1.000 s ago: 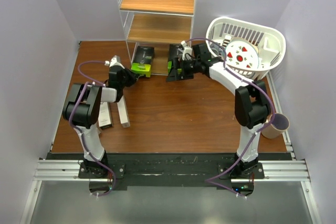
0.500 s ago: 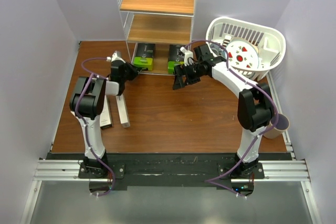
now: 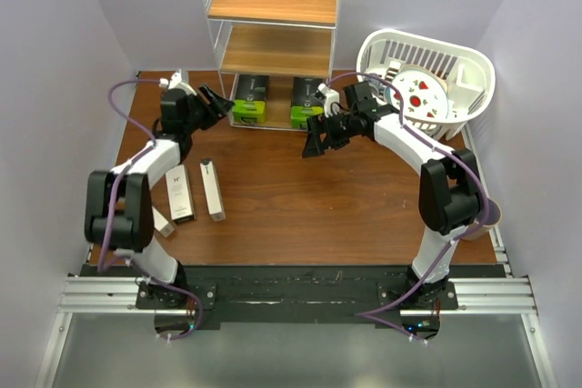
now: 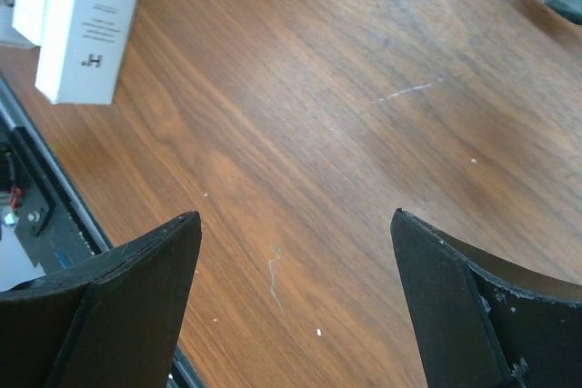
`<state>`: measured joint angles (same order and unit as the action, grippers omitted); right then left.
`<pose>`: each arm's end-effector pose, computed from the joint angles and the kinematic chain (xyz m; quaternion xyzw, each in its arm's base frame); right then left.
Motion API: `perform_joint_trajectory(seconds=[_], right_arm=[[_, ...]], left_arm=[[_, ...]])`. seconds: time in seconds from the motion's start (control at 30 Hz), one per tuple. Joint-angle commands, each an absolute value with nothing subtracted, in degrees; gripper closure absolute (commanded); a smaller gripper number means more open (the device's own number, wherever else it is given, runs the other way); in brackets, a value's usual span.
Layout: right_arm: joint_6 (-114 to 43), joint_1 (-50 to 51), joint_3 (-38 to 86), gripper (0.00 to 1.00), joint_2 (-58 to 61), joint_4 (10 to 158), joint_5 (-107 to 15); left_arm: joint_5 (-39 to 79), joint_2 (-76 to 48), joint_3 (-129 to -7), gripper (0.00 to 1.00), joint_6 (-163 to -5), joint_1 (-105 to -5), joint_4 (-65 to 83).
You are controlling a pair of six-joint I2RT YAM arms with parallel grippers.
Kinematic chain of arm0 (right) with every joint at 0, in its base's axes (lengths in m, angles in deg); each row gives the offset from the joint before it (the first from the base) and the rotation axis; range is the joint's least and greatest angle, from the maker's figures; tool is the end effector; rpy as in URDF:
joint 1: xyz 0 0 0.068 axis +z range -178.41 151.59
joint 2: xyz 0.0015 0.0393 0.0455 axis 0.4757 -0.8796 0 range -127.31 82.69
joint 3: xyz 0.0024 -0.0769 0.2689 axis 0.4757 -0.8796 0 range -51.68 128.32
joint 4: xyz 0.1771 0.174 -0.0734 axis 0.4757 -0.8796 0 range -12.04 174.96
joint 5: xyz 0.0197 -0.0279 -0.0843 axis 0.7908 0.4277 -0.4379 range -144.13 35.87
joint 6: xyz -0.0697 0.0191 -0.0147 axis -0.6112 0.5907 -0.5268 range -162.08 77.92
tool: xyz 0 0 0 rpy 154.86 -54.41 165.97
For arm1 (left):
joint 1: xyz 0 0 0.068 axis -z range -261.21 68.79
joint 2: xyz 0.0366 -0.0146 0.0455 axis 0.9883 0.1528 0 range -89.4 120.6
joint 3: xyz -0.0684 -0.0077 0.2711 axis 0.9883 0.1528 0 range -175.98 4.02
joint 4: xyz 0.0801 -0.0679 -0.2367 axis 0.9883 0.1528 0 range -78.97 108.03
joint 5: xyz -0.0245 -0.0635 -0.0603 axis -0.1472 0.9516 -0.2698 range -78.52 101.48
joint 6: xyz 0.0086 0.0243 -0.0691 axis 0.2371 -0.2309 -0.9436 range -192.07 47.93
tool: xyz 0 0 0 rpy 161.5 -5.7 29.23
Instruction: Place and organize the shaving razors onto the shelf
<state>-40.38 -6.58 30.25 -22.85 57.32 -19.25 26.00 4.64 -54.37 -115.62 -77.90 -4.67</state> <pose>0.3737 0.1876 0.2355 -0.2552 0.8688 0.3413 0.2523 0.3951 -0.0384 0.2459 -0.2113 0.7877 -0.3213 0.4813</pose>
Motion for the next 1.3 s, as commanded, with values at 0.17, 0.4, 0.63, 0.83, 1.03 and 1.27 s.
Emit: perform_joint_trajectory(seconds=[0.17, 0.4, 0.63, 0.83, 1.03, 1.27], right_arm=[[-39.4, -6.6, 27.2, 0.11, -18.2, 65.8, -13.5], [-38.3, -6.6, 22.5, 0.11, -13.8, 67.9, -13.3], [-36.3, -6.6, 19.2, 0.10, -12.1, 69.8, -13.7], [-35.2, -6.6, 18.5, 0.10, -12.5, 70.0, -13.3], [-38.3, -5.5, 18.7, 0.11, -14.0, 69.9, -13.2], [-39.4, -0.6, 27.1, 0.13, -22.1, 70.1, -14.6]], left_arm=[[17.7, -5.8, -51.8, 0.22, -95.8, -78.2, 26.8], [16.4, -6.4, -47.7, 0.21, -93.7, -78.2, 28.5], [16.3, -4.5, -43.5, 0.22, -96.7, -77.3, 28.3], [15.9, -2.9, -42.3, 0.30, -97.9, -77.3, 27.6], [16.8, -6.0, -44.1, 0.33, -97.0, -77.3, 27.9], [21.1, -7.2, -41.7, 0.33, -93.1, -77.2, 31.3]])
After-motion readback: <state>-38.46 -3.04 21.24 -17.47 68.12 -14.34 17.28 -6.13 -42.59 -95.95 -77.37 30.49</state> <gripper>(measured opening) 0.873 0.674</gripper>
